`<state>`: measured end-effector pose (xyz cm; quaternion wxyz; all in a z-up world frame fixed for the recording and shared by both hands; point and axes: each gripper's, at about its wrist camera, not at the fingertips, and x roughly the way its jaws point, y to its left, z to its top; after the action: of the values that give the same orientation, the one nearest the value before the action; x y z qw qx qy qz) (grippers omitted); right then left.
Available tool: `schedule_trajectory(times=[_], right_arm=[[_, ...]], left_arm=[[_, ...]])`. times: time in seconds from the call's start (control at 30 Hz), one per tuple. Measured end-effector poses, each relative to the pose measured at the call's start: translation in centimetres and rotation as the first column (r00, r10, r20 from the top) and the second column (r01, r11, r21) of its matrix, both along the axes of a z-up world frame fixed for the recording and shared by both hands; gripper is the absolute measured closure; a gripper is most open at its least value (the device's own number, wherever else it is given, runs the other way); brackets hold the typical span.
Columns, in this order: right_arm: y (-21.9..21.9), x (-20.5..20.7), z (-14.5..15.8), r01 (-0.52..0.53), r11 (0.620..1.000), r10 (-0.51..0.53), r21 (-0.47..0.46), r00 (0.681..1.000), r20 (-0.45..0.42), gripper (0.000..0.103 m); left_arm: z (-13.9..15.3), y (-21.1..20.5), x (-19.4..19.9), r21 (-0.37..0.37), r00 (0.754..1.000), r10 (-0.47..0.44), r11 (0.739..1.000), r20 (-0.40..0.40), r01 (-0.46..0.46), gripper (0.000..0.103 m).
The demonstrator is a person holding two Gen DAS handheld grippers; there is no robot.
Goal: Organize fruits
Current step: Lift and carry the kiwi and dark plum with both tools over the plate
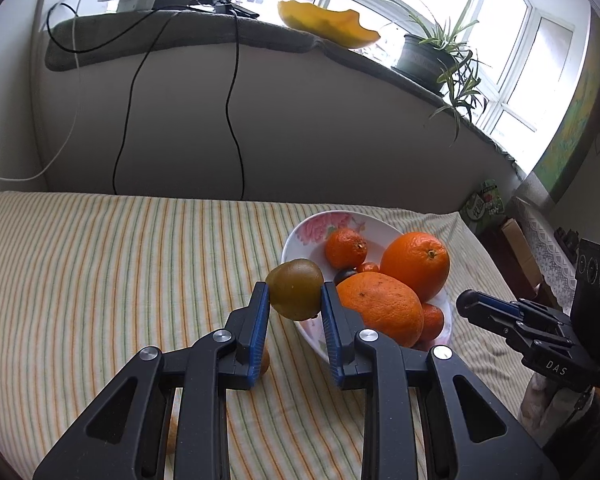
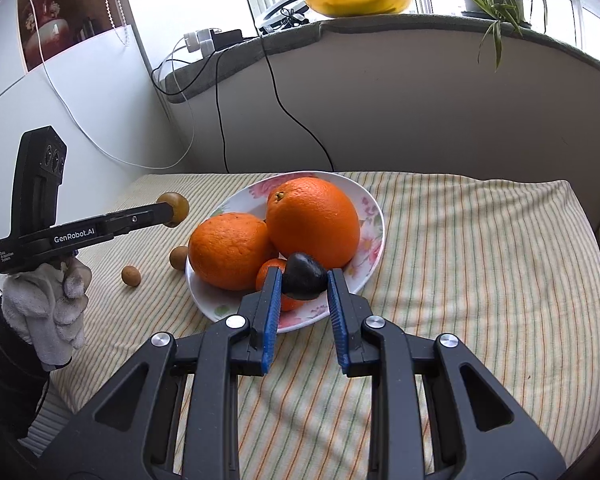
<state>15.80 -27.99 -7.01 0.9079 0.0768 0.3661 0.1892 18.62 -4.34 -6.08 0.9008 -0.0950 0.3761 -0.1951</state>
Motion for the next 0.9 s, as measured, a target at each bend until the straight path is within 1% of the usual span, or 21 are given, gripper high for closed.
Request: schedule_trajectory(times=[0.53,0.9], right_arm=[[-0.3,1.0,-1.0,0.007,1.000,-0.007,0.006,1.000,-0.023,0.079],[-0.1,1.2,-1.2,0.006,1.000,-0.006,0.005,1.000,-0.027,0.079]], left_arm=[[-0.2,-1.5,1.8,0.015,1.000,-0.027,1.000,-0.010,0.027,0.079],[-0.1,-1.8,1.9,0.017,0.999,-0.035,0.999,-0.006,0.035,0.079]])
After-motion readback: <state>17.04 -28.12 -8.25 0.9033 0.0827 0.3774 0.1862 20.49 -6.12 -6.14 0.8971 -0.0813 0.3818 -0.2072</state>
